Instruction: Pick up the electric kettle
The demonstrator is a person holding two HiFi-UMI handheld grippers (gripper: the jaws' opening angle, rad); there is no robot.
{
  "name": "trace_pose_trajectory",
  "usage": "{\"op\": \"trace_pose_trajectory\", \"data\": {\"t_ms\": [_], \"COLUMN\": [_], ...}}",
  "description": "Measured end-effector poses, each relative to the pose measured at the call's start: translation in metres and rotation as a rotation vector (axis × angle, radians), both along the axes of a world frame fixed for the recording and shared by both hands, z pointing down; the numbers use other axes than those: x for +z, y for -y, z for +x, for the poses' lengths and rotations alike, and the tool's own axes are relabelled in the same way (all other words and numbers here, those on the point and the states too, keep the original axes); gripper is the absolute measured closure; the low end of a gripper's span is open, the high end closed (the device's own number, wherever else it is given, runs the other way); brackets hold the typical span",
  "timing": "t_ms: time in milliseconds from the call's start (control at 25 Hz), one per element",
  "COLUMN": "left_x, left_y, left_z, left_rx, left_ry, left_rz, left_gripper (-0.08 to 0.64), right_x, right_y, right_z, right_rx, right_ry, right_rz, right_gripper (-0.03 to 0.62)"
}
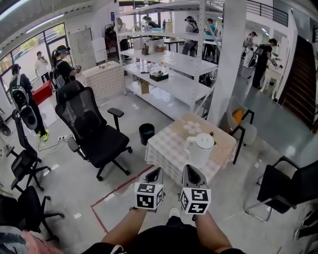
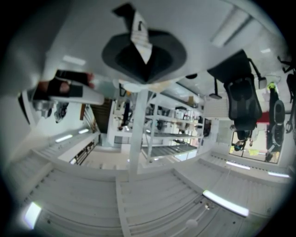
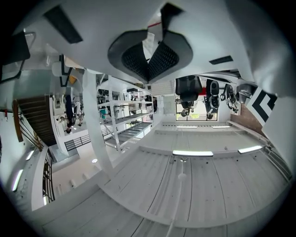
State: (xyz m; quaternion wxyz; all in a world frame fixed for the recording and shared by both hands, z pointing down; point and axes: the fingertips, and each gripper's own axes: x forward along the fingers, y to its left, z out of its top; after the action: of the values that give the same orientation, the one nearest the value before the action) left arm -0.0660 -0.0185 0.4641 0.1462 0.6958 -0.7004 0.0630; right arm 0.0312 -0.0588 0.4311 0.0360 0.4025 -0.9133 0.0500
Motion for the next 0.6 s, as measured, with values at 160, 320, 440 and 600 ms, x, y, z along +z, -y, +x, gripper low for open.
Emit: {"op": "trace_pose_trajectory", "data": {"t_ms": [160, 320, 440, 600], "left_x": [-0.004, 0.001, 0.005, 0.006], "left_y": [0.037, 0.070, 0.094, 0.130], "left_z": [-0.003, -0.001, 0.000, 0.002], "left_rx": [0.015, 0.025, 0.045, 0.059], "left_ry": [0.005, -0.003, -0.008, 0.025], "left_rz": [-0.011, -0.019, -0.027, -0.038], "left_gripper": [0.561, 0.561, 0.561, 0.561], "right_x": [-0.004, 0.001, 0.005, 0.008], "right_y": [0.036, 0.070, 0.094, 0.131], "right_z": [-0.006, -0.007, -0.007, -0.007], "right_rx": [0.004, 0.006, 0.008, 0.013], "right_ry": [-0.001, -0.010, -0.016, -0.004], "right_rz": [-0.013, -0.025, -0.040, -0.064], "right_gripper": [0.601, 0.601, 0.601, 0.601]}}
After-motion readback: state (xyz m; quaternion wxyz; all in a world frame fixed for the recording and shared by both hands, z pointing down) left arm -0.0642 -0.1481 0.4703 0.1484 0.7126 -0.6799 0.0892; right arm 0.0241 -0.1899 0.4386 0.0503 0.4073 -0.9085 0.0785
